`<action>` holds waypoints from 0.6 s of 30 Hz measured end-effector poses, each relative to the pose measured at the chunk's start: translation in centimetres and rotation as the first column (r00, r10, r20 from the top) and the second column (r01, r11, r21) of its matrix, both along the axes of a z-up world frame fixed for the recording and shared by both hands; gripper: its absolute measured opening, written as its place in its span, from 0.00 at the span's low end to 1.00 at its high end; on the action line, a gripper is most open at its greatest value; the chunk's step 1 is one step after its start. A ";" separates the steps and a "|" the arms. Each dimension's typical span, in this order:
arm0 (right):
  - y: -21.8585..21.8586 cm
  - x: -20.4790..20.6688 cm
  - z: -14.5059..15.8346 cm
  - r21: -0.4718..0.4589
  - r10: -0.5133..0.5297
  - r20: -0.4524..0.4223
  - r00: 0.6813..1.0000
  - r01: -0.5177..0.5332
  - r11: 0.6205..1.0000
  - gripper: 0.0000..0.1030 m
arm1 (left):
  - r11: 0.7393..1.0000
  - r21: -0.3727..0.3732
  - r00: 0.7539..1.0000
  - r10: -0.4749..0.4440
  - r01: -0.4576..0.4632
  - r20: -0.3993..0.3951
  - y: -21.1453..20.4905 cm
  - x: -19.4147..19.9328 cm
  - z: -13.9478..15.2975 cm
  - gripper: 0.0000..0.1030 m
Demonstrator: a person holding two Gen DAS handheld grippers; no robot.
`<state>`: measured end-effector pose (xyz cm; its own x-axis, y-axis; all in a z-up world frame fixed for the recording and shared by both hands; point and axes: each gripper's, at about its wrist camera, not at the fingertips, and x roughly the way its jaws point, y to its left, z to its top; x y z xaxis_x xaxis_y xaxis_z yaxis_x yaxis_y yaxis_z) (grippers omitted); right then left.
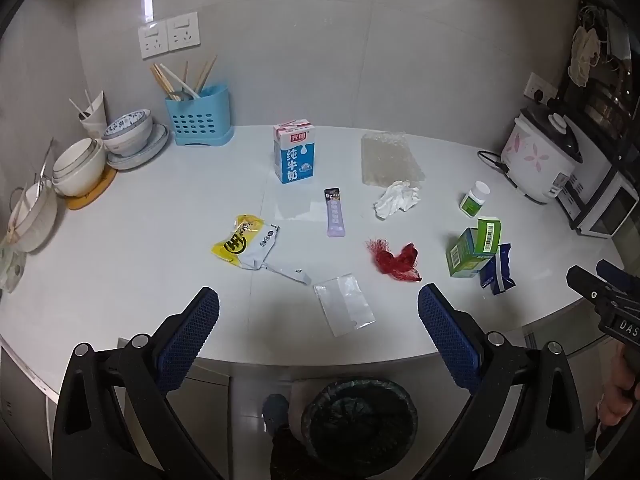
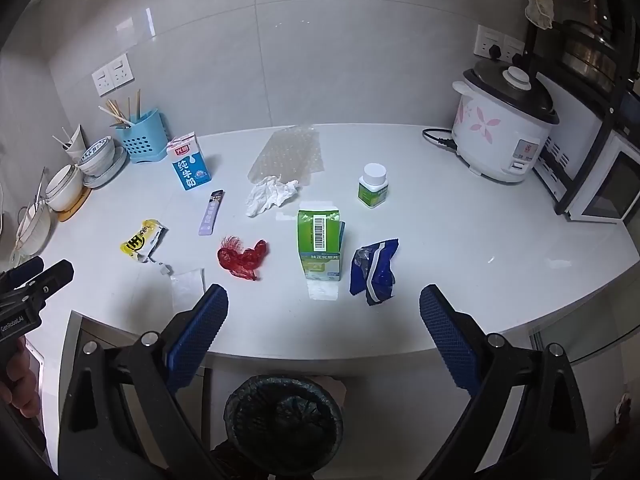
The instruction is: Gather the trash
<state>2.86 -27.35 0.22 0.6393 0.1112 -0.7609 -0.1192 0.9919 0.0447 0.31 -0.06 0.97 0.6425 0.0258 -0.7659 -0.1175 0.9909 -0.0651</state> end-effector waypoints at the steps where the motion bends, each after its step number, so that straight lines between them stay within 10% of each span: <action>1: 0.7 0.2 0.1 -0.011 0.003 -0.001 1.000 -0.003 1.000 0.90 | 1.000 -0.003 1.000 0.000 0.000 -0.002 0.0 0.0 0.1 0.94; 18: -0.3 0.6 -0.6 -0.001 -0.007 -0.011 1.000 0.007 1.000 0.90 | 1.000 0.016 1.000 -0.011 0.011 -0.027 -1.0 0.3 -0.6 0.94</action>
<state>3.48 -27.62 -0.38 0.6316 0.1065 -0.7680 -0.1122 0.9926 0.0454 0.58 -1.04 0.36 0.6218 0.0317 -0.7826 -0.1081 0.9931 -0.0457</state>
